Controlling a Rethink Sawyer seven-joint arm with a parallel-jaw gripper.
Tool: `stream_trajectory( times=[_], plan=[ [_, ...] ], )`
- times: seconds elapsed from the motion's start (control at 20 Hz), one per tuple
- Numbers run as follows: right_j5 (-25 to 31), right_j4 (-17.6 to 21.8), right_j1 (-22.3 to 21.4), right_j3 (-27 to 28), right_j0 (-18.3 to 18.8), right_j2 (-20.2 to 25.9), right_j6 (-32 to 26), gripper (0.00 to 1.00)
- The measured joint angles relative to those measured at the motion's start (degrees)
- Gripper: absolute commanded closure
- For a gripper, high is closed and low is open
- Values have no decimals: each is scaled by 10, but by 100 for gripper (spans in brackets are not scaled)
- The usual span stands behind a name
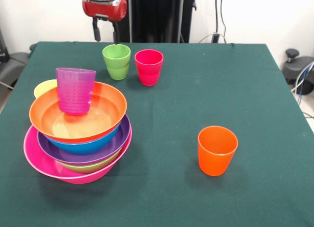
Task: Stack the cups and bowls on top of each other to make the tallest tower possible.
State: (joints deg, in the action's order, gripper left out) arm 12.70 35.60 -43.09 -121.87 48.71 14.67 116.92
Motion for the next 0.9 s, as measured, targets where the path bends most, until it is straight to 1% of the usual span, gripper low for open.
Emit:
stream_trajectory(
  times=[0.4,0.7,0.9],
  plan=[
    [0,4,19,0,-23,-2,0,0],
    [-1,10,48,7,-22,-3,0,0],
    [-4,10,57,8,-20,0,0,0]
  ],
)
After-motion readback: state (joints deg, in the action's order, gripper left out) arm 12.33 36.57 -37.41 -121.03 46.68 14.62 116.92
